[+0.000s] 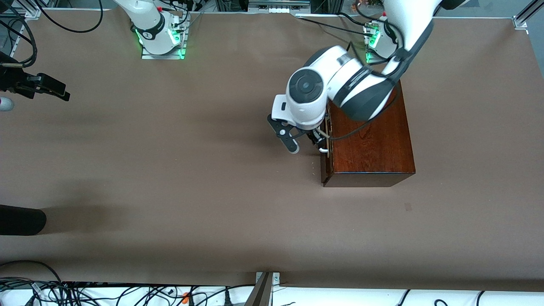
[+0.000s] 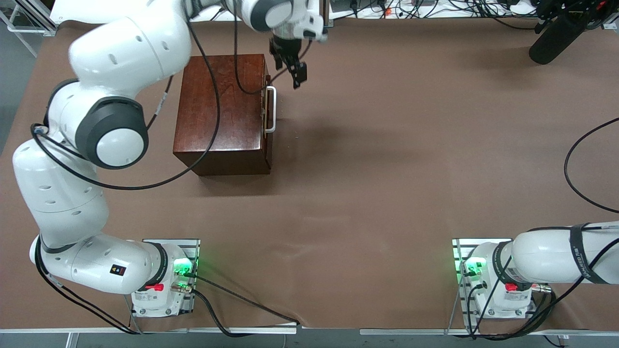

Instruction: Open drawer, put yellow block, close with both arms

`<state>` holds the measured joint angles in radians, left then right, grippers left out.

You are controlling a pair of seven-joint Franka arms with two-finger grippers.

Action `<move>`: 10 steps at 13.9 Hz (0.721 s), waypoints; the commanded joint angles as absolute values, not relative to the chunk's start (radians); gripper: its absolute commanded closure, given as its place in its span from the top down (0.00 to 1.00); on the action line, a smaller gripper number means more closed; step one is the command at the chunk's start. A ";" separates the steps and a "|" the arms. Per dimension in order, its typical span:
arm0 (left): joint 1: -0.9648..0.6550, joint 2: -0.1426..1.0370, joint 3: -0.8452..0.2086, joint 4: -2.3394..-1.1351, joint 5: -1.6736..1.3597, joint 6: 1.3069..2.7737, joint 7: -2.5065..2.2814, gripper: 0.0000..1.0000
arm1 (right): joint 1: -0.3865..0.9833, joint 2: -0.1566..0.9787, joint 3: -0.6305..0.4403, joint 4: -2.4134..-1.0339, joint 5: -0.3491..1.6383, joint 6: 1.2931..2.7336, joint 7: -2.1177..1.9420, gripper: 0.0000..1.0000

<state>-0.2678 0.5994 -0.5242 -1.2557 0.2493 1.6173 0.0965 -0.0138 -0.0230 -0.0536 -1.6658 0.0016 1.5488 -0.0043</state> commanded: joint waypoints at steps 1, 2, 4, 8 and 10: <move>-0.240 0.546 -0.512 -1.125 0.219 1.469 0.003 1.00 | -0.028 -0.029 -0.044 -1.661 0.003 1.536 -0.017 1.00; -0.223 0.545 -0.512 -1.080 0.219 1.413 -0.041 1.00 | -0.028 -0.028 -0.044 -1.661 0.003 1.536 -0.017 1.00; -0.181 0.520 -0.506 -1.043 0.229 1.307 -0.163 1.00 | -0.028 -0.028 -0.044 -1.661 0.003 1.536 -0.017 1.00; -0.080 0.408 -0.508 -1.097 0.222 1.266 -0.299 1.00 | -0.028 -0.028 -0.046 -1.661 0.003 1.536 -0.017 1.00; -0.037 0.367 -0.490 -1.115 0.209 1.262 -0.299 1.00 | -0.028 -0.028 -0.046 -1.661 0.003 1.536 -0.017 1.00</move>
